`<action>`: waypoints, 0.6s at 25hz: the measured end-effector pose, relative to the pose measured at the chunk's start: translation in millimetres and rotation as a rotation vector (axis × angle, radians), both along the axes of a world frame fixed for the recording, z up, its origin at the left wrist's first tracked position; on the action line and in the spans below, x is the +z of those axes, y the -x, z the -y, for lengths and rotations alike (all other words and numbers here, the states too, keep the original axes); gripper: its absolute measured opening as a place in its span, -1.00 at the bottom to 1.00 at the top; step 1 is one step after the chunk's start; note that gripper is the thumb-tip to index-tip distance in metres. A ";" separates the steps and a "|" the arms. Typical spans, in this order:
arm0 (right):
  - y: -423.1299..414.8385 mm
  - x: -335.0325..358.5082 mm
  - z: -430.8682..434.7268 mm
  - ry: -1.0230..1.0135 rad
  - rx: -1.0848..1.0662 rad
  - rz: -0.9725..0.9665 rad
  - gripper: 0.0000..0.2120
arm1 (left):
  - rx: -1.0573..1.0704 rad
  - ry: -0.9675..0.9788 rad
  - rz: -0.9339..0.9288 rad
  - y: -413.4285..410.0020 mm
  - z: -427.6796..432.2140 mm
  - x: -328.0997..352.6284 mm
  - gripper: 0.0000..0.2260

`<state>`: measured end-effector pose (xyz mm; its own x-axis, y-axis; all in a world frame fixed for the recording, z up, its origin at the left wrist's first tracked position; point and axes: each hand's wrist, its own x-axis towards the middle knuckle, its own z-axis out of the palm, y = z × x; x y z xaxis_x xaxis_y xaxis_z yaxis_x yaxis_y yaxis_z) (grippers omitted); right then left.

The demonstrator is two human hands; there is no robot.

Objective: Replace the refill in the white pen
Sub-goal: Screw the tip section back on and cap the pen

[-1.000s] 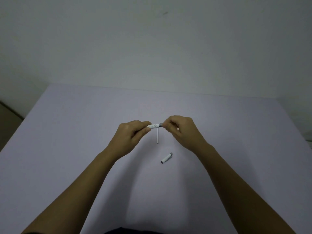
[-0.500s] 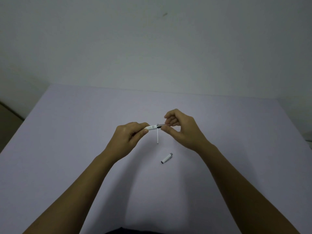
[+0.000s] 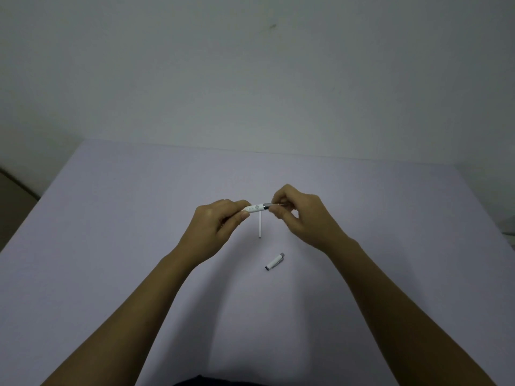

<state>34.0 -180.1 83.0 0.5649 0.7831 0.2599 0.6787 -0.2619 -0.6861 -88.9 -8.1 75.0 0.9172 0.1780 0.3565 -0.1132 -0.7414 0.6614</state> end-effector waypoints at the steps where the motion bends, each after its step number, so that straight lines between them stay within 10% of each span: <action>1: -0.6 1.6 0.0 0.022 -0.013 0.005 -0.86 | -0.005 -0.005 0.001 0.7 -0.2 0.1 -0.84; 15: -3.8 8.8 -1.3 0.118 0.020 0.166 -0.70 | 0.009 -0.025 0.050 -1.4 5.5 2.0 -0.81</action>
